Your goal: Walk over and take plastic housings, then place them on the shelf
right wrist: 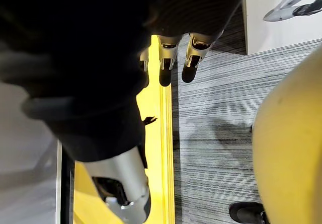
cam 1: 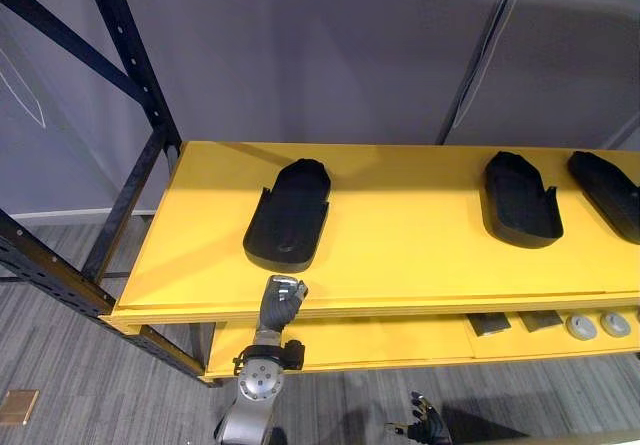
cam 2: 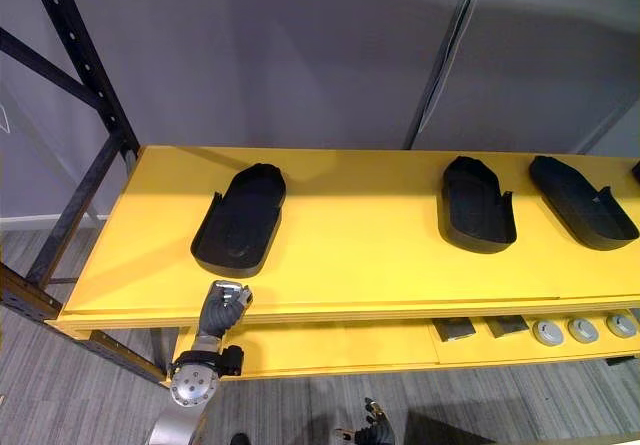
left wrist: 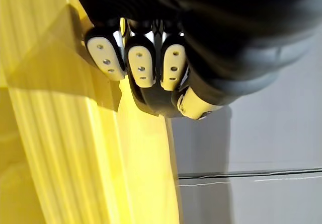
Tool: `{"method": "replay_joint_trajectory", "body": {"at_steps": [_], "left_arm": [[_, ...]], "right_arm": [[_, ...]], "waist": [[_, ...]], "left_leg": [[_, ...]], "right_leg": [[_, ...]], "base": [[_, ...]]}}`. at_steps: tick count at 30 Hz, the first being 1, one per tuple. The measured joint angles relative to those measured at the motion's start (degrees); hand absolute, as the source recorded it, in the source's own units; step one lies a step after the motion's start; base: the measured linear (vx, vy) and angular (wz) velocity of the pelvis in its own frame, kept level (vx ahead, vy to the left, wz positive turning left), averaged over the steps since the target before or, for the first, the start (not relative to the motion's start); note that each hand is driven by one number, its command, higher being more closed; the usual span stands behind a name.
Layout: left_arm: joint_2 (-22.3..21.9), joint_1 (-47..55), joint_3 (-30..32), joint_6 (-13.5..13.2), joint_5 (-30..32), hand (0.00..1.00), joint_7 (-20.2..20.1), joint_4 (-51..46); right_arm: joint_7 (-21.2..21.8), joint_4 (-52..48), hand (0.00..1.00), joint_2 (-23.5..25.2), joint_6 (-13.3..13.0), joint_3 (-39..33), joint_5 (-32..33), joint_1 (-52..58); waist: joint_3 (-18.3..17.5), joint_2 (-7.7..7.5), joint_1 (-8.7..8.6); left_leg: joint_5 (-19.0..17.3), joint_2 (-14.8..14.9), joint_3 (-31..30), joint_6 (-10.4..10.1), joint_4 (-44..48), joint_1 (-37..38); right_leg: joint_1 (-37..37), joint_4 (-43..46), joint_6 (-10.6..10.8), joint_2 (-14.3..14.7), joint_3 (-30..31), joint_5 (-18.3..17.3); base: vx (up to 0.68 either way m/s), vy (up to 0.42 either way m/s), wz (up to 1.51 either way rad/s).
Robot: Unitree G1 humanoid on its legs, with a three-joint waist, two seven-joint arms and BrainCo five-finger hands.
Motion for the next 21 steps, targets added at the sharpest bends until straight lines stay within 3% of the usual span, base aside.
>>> {"method": "replay_joint_trajectory", "body": {"at_steps": [6,12,21], "left_arm": [[0.01,-4.28,0.17,0.49,0.86,1.0,0.21,3.64],[0.0,-9.62,0.13,0.82,0.83,1.0,0.48,8.34],[0.64,-16.2,0.4,1.44,0.82,1.0,1.23,15.1]], "right_arm": [[0.01,0.08,0.0,0.03,0.2,-0.01,-0.01,-0.11],[0.05,0.89,0.0,0.07,0.3,-0.02,-0.06,-0.96],[0.4,3.43,0.0,-0.06,0.33,-0.03,-1.01,-2.98]], "waist": [[-0.57,-0.08,-0.05],[-0.95,-0.31,-0.54],[-0.94,-0.38,-2.65]], "left_leg": [[-0.39,-0.13,1.37,-0.07,0.01,-0.33],[-0.54,-0.6,1.44,-0.04,0.03,-0.44],[-0.4,-0.14,1.79,-0.18,-0.01,-0.35]], "right_leg": [[-0.88,-1.04,0.96,-0.17,1.21,-0.25],[-0.4,-1.15,0.51,-0.47,1.18,0.17],[-0.59,-0.97,0.33,0.07,1.39,0.38]], "base": [[-0.03,0.026,-0.1],[0.05,0.014,0.0],[-0.03,-0.003,-0.02]]}}
